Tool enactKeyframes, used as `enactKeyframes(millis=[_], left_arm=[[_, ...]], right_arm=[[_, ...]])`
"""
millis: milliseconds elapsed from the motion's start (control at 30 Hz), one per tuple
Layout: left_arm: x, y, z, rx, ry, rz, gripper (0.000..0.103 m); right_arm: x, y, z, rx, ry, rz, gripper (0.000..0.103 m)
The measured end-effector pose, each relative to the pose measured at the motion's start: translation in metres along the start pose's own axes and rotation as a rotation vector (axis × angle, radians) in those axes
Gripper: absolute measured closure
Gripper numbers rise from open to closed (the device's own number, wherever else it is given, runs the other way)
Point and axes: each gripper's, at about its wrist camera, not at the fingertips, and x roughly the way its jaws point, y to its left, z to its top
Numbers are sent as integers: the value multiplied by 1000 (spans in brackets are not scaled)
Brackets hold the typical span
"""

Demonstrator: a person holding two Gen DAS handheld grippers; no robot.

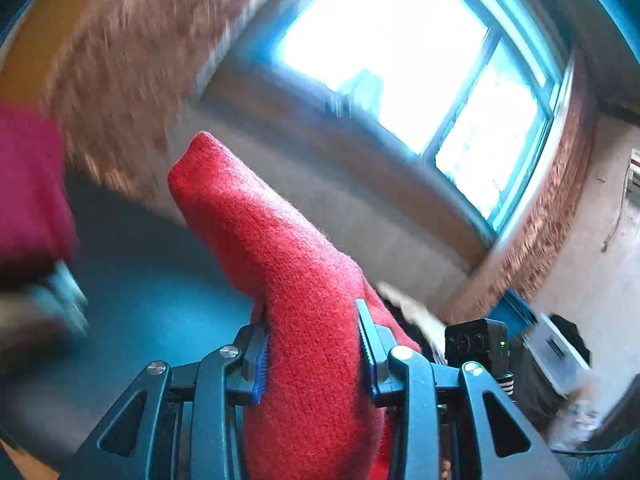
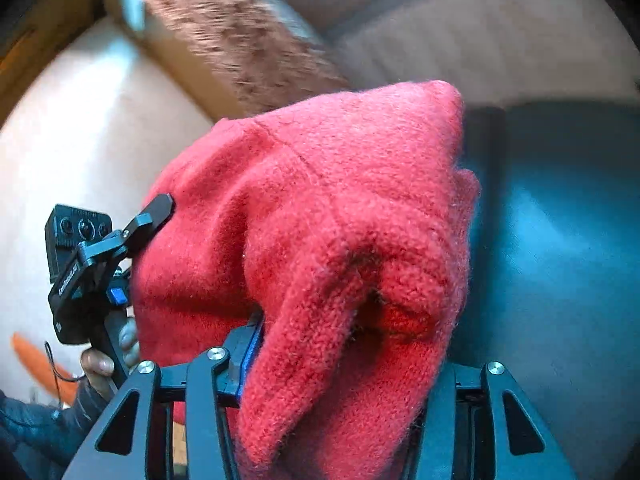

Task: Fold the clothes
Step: 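Grasp the folded sweater with both grippers and lift it, then carry the folded sweater with both grippers and set it on the chair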

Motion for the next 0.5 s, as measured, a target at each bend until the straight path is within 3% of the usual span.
enactKeyframes(millis=[167, 233, 367, 467, 500], left_arm=[[-81, 13, 79, 80, -241, 119, 68], [-110, 34, 112, 51, -321, 191, 68], [-153, 98, 149, -103, -403, 362, 68], [-167, 166, 148, -267, -408, 521, 68], [-166, 199, 141, -323, -377, 619, 68]], right_arm=[[49, 89, 89, -202, -39, 146, 53], [74, 127, 125, -275, -50, 201, 53], [147, 191, 183, -353, -10, 277, 52], [222, 219, 199, -361, 90, 297, 52], [248, 225, 197, -373, 133, 287, 52]])
